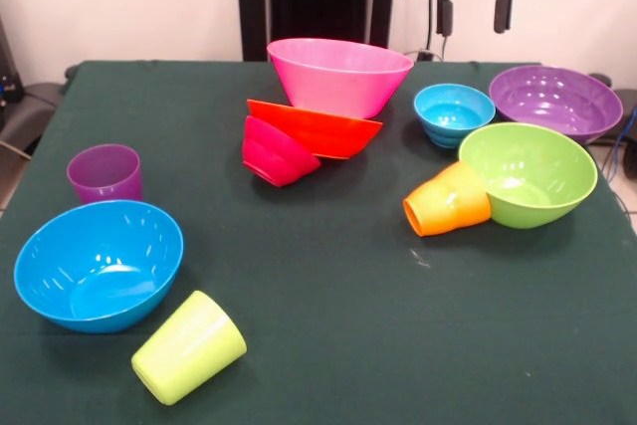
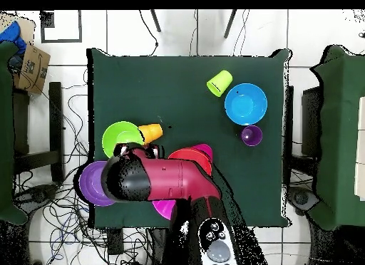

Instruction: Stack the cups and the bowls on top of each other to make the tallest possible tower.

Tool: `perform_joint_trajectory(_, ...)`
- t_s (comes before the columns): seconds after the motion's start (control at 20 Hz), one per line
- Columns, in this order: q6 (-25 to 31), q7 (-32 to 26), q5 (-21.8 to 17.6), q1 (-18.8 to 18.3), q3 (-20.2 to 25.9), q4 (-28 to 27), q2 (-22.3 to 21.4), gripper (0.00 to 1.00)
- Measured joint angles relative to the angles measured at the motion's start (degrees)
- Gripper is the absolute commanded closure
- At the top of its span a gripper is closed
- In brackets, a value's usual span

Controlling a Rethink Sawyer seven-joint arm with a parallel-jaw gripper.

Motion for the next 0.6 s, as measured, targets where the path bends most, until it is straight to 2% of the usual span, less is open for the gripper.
perform_joint_trajectory(0.6,-0.32,0.0,-0.34,-0.28,-0.02,2.03,-0.22,0.0)
